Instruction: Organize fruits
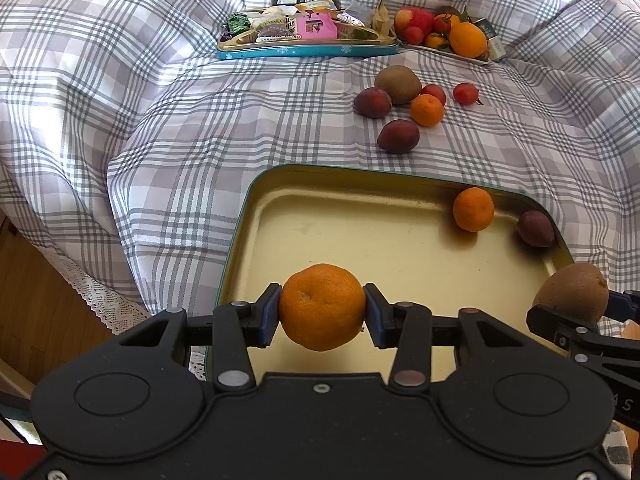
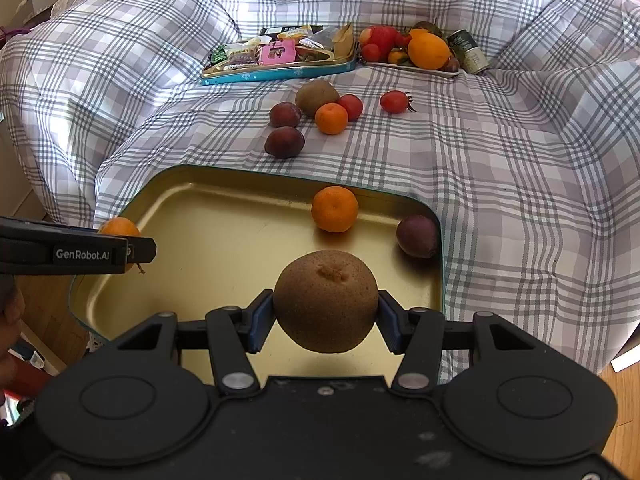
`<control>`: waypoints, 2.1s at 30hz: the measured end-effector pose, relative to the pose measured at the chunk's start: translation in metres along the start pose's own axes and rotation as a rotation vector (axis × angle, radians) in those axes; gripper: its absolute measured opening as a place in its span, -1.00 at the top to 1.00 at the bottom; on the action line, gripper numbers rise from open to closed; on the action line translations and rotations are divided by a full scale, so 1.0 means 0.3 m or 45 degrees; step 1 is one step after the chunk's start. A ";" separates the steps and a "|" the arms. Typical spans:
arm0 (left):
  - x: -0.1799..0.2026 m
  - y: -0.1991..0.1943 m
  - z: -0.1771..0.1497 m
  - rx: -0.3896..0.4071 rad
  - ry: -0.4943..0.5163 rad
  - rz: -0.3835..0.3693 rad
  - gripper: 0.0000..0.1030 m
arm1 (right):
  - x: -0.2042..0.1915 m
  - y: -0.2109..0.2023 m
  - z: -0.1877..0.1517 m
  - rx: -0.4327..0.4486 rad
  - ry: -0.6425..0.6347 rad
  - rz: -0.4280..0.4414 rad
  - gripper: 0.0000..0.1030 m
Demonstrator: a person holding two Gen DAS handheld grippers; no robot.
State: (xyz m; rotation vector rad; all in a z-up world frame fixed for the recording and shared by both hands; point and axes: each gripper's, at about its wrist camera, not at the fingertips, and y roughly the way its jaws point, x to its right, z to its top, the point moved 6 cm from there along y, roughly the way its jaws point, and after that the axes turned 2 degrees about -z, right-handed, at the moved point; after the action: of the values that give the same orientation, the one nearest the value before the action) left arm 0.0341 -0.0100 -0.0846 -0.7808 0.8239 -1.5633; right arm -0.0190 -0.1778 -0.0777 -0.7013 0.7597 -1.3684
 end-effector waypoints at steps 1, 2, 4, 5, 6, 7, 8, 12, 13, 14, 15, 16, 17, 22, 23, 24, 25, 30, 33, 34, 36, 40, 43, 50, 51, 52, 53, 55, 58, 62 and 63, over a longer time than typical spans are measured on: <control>0.000 0.001 -0.001 -0.001 0.000 0.002 -0.01 | 0.001 0.002 0.000 -0.007 0.001 -0.001 -0.10; -0.001 0.000 -0.001 -0.002 -0.002 0.001 -0.01 | 0.001 0.003 -0.001 -0.006 0.003 -0.003 -0.11; -0.001 -0.002 -0.001 -0.002 -0.006 -0.006 -0.01 | 0.002 -0.007 0.008 0.021 0.004 -0.003 -0.07; -0.001 -0.003 -0.002 -0.003 -0.007 -0.011 -0.02 | 0.002 -0.014 0.012 0.038 0.002 -0.001 -0.07; 0.000 -0.003 -0.002 -0.005 -0.005 -0.015 -0.02 | 0.001 -0.020 0.016 0.050 -0.003 -0.001 -0.07; 0.002 -0.003 -0.003 -0.006 -0.001 -0.018 -0.02 | -0.002 -0.024 0.018 0.059 -0.009 -0.005 -0.07; 0.005 -0.004 -0.004 -0.007 0.004 -0.020 -0.02 | -0.004 -0.024 0.019 0.061 -0.014 -0.008 -0.07; 0.009 -0.012 -0.002 0.008 0.013 -0.025 0.00 | -0.011 -0.015 0.012 0.048 -0.026 0.002 -0.07; 0.008 -0.017 0.001 0.019 0.014 -0.021 0.00 | -0.011 -0.016 0.012 0.048 -0.027 0.000 -0.07; 0.008 -0.021 0.003 0.027 0.015 -0.018 0.00 | -0.012 -0.017 0.013 0.050 -0.027 -0.001 -0.07; 0.007 -0.023 0.005 0.031 0.018 -0.017 0.00 | -0.011 -0.018 0.014 0.052 -0.026 -0.001 -0.07; 0.008 -0.023 0.005 0.031 0.021 -0.017 0.00 | -0.010 -0.018 0.016 0.053 -0.023 -0.002 -0.07; 0.009 -0.022 0.004 0.029 0.024 -0.018 0.00 | -0.009 -0.020 0.014 0.054 -0.022 -0.003 -0.07; 0.011 -0.019 0.002 0.025 0.030 -0.018 0.00 | -0.009 -0.020 0.013 0.052 -0.025 -0.002 -0.07; 0.012 -0.018 0.002 0.025 0.029 -0.016 0.00 | -0.010 -0.020 0.014 0.053 -0.026 -0.001 -0.07; 0.012 -0.018 0.002 0.025 0.029 -0.010 0.00 | -0.010 -0.020 0.013 0.054 -0.026 -0.001 -0.07; 0.011 -0.018 0.002 0.025 0.028 -0.006 0.00 | -0.010 -0.020 0.013 0.053 -0.026 -0.002 -0.07; 0.007 -0.018 0.001 0.019 0.022 -0.001 0.00 | -0.010 -0.021 0.012 0.052 -0.026 -0.001 -0.07; 0.006 -0.019 0.001 0.019 0.020 0.001 0.00 | -0.012 -0.020 0.012 0.052 -0.026 0.000 -0.07; 0.006 -0.019 0.001 0.018 0.020 0.003 0.00 | -0.012 -0.020 0.012 0.052 -0.027 -0.001 -0.07; 0.006 -0.019 0.001 0.017 0.021 0.005 0.00 | -0.012 -0.019 0.011 0.051 -0.028 -0.001 -0.07; 0.007 -0.019 0.001 0.018 0.021 0.005 0.00 | -0.012 -0.018 0.009 0.051 -0.032 0.000 -0.07; 0.006 -0.018 0.000 0.017 0.020 0.005 0.00 | -0.013 -0.019 0.010 0.051 -0.031 0.000 -0.07; 0.008 -0.019 0.001 0.017 0.020 0.006 0.00 | -0.013 -0.019 0.011 0.051 -0.032 -0.001 -0.07; 0.008 -0.019 0.001 0.017 0.020 0.005 0.00 | -0.013 -0.019 0.011 0.051 -0.032 0.000 -0.07; 0.008 -0.019 0.001 0.017 0.020 0.005 0.00 | -0.013 -0.020 0.011 0.051 -0.032 -0.001 -0.07; 0.008 -0.019 0.001 0.018 0.020 0.005 0.00 | -0.013 -0.020 0.011 0.051 -0.032 -0.001 -0.07; 0.008 -0.019 0.001 0.018 0.019 0.006 0.00 | -0.013 -0.020 0.012 0.052 -0.032 0.000 -0.07; 0.009 -0.019 0.001 0.019 0.020 0.007 0.00 | -0.013 -0.021 0.012 0.052 -0.033 0.000 -0.07; 0.010 -0.019 0.001 0.018 0.019 0.006 0.00 | -0.013 -0.021 0.012 0.053 -0.033 0.000 -0.07; 0.010 -0.019 0.001 0.018 0.019 0.006 0.00 | -0.013 -0.021 0.012 0.052 -0.033 0.000 -0.07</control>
State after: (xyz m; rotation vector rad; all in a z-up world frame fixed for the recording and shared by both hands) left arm 0.0310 -0.0124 -0.0796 -0.7576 0.8243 -1.5705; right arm -0.0199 -0.1743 -0.0701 -0.6853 0.7094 -1.3686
